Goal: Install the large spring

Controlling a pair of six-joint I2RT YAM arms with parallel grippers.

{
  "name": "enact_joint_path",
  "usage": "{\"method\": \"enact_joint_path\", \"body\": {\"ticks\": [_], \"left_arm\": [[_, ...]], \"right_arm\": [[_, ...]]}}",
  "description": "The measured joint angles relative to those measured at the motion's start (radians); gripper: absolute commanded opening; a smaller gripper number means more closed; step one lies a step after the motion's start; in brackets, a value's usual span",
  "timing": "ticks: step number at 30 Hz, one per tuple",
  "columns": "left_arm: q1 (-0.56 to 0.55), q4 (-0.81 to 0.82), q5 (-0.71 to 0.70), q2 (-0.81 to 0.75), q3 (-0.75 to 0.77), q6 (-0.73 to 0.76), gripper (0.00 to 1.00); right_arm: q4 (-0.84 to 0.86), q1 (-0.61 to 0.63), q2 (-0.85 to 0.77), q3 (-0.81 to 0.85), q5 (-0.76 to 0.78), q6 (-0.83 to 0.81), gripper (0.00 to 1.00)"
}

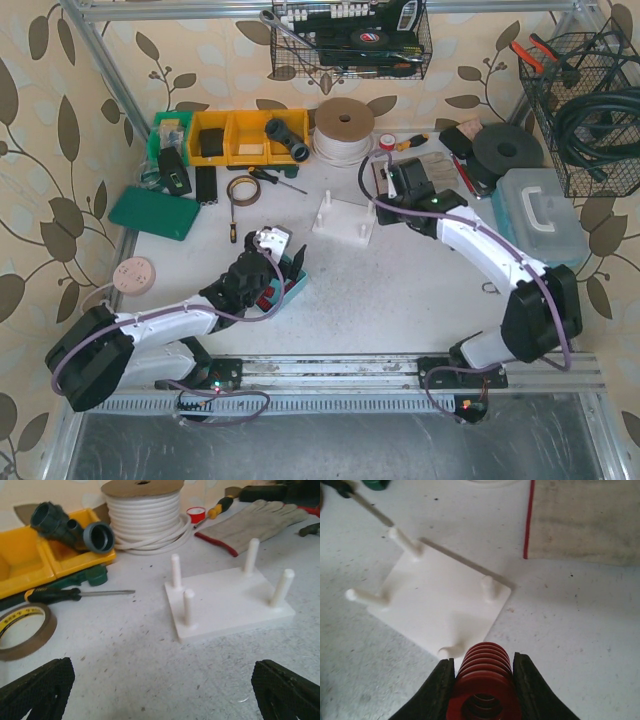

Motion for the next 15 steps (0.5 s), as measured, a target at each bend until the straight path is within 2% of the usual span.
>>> {"method": "enact_joint_path", "body": {"ticks": [5, 10, 15], "left_arm": [[0.047, -0.095, -0.039, -0.013, 0.018, -0.087, 0.98], [0.098, -0.185, -0.092, -0.061, 0.032, -0.162, 0.98], [0.098, -0.323, -0.136, -0.099, 0.089, -0.200, 0.98]], "right_arm": [[0.009, -0.064, 0.098, 0.057, -0.037, -0.009, 0.00], [0.015, -0.066, 0.188, 0.141, -0.046, -0.024, 0.00], [0.015, -0.066, 0.275, 0.210, -0.046, -0.038, 0.00]]}}
